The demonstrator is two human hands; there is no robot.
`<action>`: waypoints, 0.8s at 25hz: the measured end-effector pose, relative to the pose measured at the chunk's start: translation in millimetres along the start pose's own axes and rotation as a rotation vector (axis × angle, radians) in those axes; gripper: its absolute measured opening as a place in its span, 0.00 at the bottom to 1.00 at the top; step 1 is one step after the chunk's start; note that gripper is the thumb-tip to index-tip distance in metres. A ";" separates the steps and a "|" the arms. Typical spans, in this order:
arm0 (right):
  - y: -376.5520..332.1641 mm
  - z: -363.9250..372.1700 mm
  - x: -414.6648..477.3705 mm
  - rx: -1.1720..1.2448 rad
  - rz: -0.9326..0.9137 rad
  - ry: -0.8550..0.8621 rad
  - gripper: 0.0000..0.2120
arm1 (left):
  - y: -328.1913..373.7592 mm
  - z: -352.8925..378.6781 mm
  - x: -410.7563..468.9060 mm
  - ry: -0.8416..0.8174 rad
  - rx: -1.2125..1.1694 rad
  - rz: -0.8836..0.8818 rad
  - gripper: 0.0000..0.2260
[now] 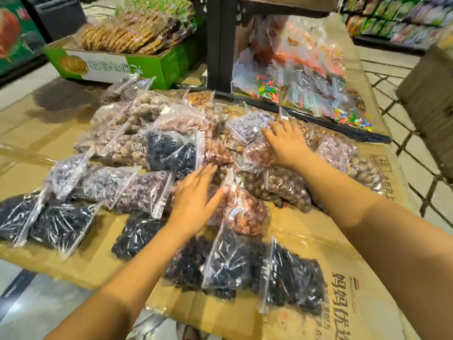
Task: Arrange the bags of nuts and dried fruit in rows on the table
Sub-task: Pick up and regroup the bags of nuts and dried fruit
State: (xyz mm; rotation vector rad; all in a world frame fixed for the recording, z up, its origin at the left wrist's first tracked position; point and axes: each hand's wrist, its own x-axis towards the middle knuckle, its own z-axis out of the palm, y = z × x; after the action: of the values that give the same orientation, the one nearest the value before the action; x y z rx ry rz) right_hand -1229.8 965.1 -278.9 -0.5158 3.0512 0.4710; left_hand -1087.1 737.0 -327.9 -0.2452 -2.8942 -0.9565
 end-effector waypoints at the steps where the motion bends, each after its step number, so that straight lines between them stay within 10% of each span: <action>1: -0.6 4.2 9.6 -0.050 0.004 -0.032 0.42 | -2.3 -1.1 6.9 -0.038 0.010 0.040 0.30; 7: 1.6 19.5 19.7 -0.005 0.106 -0.005 0.25 | -2.5 1.8 43.9 -0.182 -0.148 0.119 0.30; 12: 11.1 24.2 -28.0 1.224 0.629 0.279 0.20 | 9.0 23.3 62.6 -0.123 -0.387 0.058 0.30; 15: 13.0 11.7 -51.5 1.854 0.557 0.247 0.13 | 38.8 36.7 78.9 -0.143 -0.617 -0.089 0.37; 20: 14.2 8.1 -77.2 1.899 0.352 -0.107 0.05 | 92.7 53.1 106.6 -0.216 -1.384 -0.437 0.34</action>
State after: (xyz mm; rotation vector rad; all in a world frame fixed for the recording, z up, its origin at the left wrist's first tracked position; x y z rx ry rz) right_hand -1161.7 1004.9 -277.8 0.1827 2.0001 -1.9844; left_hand -1177.1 855.5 -302.5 0.2541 -1.8635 -2.9443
